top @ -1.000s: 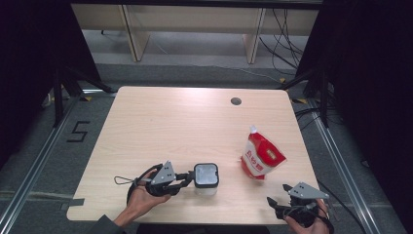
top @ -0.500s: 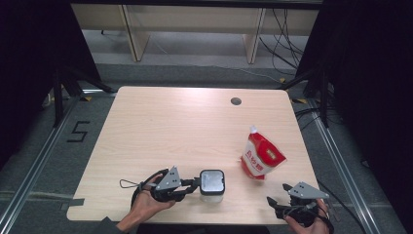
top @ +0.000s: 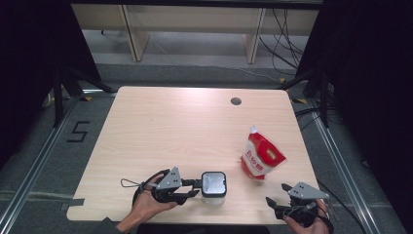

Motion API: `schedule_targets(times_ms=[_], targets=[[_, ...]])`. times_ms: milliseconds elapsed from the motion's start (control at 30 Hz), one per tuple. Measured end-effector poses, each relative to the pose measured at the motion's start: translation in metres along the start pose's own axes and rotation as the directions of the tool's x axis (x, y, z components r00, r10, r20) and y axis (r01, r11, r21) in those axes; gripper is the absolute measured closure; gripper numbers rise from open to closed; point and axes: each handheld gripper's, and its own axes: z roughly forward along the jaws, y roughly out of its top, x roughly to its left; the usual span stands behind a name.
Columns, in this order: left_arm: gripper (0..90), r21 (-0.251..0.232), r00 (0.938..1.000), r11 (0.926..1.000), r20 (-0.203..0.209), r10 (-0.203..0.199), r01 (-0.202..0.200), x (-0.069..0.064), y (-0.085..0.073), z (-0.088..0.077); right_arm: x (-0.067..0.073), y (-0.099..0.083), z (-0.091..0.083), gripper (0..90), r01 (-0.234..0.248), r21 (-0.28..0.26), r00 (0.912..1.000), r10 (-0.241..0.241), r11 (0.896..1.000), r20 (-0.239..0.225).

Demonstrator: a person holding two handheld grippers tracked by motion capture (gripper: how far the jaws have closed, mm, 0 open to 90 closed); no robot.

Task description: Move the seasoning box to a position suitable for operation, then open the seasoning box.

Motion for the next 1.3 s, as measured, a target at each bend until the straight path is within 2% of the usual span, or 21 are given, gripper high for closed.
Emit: schedule_targets(times_ms=[100,133,167,200,333,400,500,533,600,700,733,800,833,900,933,1000,1100,1167,1233,1267,1300], targets=[[42.0,0.019,1.0,0.9998,0.001,-0.006,0.006,-0.001,0.004,-0.005,0.0,0.0,0.0,23.3,0.005,-0.014,0.9999,-0.005,1.0,-0.01],[37.0,0.019,1.0,0.9998,0.001,-0.006,0.006,-0.001,0.004,-0.005,0.003,0.0,-0.001,23.0,-0.025,-0.005,0.9995,0.025,1.0,-0.017],[33.1,0.011,0.9997,0.9997,-0.009,-0.021,0.021,-0.003,0.006,-0.01,0.002,0.0,0.0,23.0,0.005,-0.023,0.9999,-0.005,1.0,-0.01],[32.1,0.004,0.9996,0.9996,0.006,-0.029,0.029,-0.003,0.008,-0.012,0.002,0.001,0.0,23.0,0.015,-0.027,0.9998,-0.015,1.0,-0.012],[25.6,0.0,0.9978,0.9978,-0.005,-0.066,0.066,-0.005,0.013,-0.018,0.002,0.0,0.0,22.3,0.027,-0.031,0.9996,-0.027,0.999,-0.01],[24.7,0.003,0.9986,0.9986,0.009,-0.052,0.052,-0.004,0.015,-0.021,0.001,0.0,0.0,21.8,0.022,-0.029,0.9997,-0.022,0.999,-0.01],[24.7,0.0,0.9975,0.9976,-0.015,-0.07,0.07,-0.007,0.017,-0.024,0.003,-0.001,-0.001,21.6,-0.007,-0.015,0.9999,0.007,1.0,-0.014],[24.7,-0.01,0.9975,0.9977,-0.019,-0.068,0.067,-0.008,0.018,-0.025,0.001,0.0,0.0,21.6,0.028,-0.026,0.9996,-0.028,0.999,-0.006],[24.8,-0.025,0.9958,0.9963,-0.037,-0.084,0.083,-0.009,0.02,-0.027,0.002,0.0,0.0,21.6,0.024,-0.028,0.9997,-0.024,0.999,-0.008],[31.9,-0.069,0.9936,0.9923,-0.039,-0.106,0.103,-0.008,0.021,-0.031,0.003,0.0,-0.001,23.1,0.006,-0.022,0.9998,-0.006,1.0,-0.017],[34.1,-0.081,0.9935,0.9915,-0.042,-0.106,0.102,-0.008,0.022,-0.032,0.001,0.0,0.0,23.3,0.028,-0.039,0.9995,-0.028,0.999,-0.014],[48.9,-0.121,0.998,0.9924,-0.055,-0.031,0.024,-0.01,0.022,-0.035,0.001,0.0,-0.001,24.9,0.018,-0.045,0.9997,-0.019,0.999,-0.018],[51.5,-0.121,0.9976,0.9926,-0.068,-0.007,-0.001,-0.011,0.023,-0.036,0.002,0.0,-0.001,27.7,0.022,-0.048,0.9994,-0.023,0.999,-0.025],[57.9,-0.126,0.9966,0.9915,-0.079,0.022,-0.032,-0.011,0.024,-0.037,0.004,0.0,-0.002,31.6,0.037,-0.049,0.9987,-0.039,0.998,-0.032],[61.0,-0.128,0.9965,0.9911,-0.079,0.026,-0.036,-0.011,0.025,-0.038,0.004,0.001,-0.001,31.7,0.071,-0.06,0.997,-0.073,0.996,-0.027],[65.2,-0.135,0.9971,0.9904,-0.073,0.021,-0.031,-0.011,0.026,-0.038,0.008,0.002,-0.002,33.2,0.044,-0.054,0.9983,-0.046,0.998,-0.036],[71.6,-0.142,0.9981,0.9898,-0.061,-0.011,0.002,-0.011,0.027,-0.037,0.01,0.003,-0.002,35.8,0.046,-0.074,0.9971,-0.05,0.996,-0.058],[74.4,-0.145,0.9982,0.9895,-0.06,-0.006,-0.003,-0.01,0.028,-0.037,0.01,0.003,-0.002,37.1,0.047,-0.085,0.9967,-0.052,0.995,-0.063],[79.4,-0.173,0.9982,0.9843,-0.042,-0.042,0.035,-0.011,0.03,-0.037,0.015,0.003,-0.002,39.4,0.017,-0.091,0.9963,-0.024,0.996,-0.082],[80.8,-0.182,0.9977,0.9817,-0.028,-0.062,0.055,-0.011,0.03,-0.037,0.016,0.004,-0.003,40.0,0.024,-0.102,0.9962,-0.033,0.994,-0.08],[81.9,-0.184,0.9981,0.9815,-0.022,-0.057,0.052,-0.011,0.03,-0.037,0.016,0.005,-0.002,40.3,0.031,-0.11,0.9949,-0.041,0.993,-0.091]])
